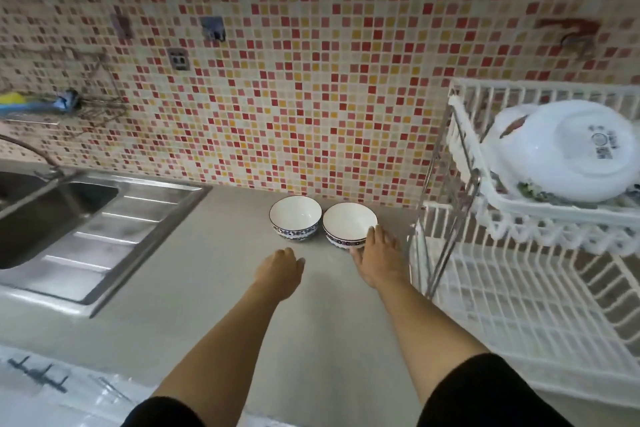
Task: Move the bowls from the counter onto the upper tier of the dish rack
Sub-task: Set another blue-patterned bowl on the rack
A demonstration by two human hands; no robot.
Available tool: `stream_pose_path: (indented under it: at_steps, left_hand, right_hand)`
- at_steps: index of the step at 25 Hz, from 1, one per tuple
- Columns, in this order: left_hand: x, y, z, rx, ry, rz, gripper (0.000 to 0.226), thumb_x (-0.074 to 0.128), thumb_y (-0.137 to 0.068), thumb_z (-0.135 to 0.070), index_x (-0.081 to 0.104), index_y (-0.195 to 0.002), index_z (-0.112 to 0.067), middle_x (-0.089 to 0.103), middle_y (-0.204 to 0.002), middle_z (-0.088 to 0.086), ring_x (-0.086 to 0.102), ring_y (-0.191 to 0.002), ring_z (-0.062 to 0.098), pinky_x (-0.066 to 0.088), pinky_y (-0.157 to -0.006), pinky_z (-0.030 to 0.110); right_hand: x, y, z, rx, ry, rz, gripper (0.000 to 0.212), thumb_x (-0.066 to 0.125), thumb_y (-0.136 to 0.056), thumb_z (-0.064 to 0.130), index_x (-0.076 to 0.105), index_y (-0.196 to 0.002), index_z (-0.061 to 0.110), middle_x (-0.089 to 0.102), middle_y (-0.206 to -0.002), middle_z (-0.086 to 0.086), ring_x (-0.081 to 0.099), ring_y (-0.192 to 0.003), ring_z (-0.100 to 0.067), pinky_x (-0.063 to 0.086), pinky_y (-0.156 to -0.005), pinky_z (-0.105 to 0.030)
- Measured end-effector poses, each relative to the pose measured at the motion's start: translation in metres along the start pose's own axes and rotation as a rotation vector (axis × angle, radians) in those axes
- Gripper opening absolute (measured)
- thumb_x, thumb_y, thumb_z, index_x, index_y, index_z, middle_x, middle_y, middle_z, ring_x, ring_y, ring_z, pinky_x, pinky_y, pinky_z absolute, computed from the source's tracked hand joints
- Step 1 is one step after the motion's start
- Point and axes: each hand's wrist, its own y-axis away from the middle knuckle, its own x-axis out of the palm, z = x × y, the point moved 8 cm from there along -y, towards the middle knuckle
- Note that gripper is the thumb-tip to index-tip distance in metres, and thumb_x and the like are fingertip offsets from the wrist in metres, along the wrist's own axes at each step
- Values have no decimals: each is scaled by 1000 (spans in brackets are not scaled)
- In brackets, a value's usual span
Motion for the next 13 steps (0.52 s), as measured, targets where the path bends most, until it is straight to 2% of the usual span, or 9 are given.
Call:
stream_pose_path:
  at_steps: [4,9,13]
  left_hand:
    - [30,-62,-6,-29,52,62,48,32,-98,-39,48,-122,-1,53,-129,19,52,-119,37,42,-96,40]
    - [62,-127,-15,-32,107,136,52,31,-98,-42,44,-129,-3,51,-135,19,50,-124,36,40,-101,41]
    - [86,-160,-22,-27,238,194,52,37,-97,-39,43,-134,-4,47,-140,18,47,-128,35,37,-105,41]
  right_hand:
    - [24,-60,-12,128,-96,45,69,34,-96,45,17,-146,2,22,-154,-17,26,-140,-31,23,-112,-42]
    - [33,-110,-32,320,-212,-11,65,39,-95,45,25,-143,4,38,-146,-15,43,-130,-30,37,-102,-38]
    - [59,-130,-43,453,-320,62,65,53,-92,29,22,-144,4,38,-146,-14,42,-132,-29,38,-103,-39]
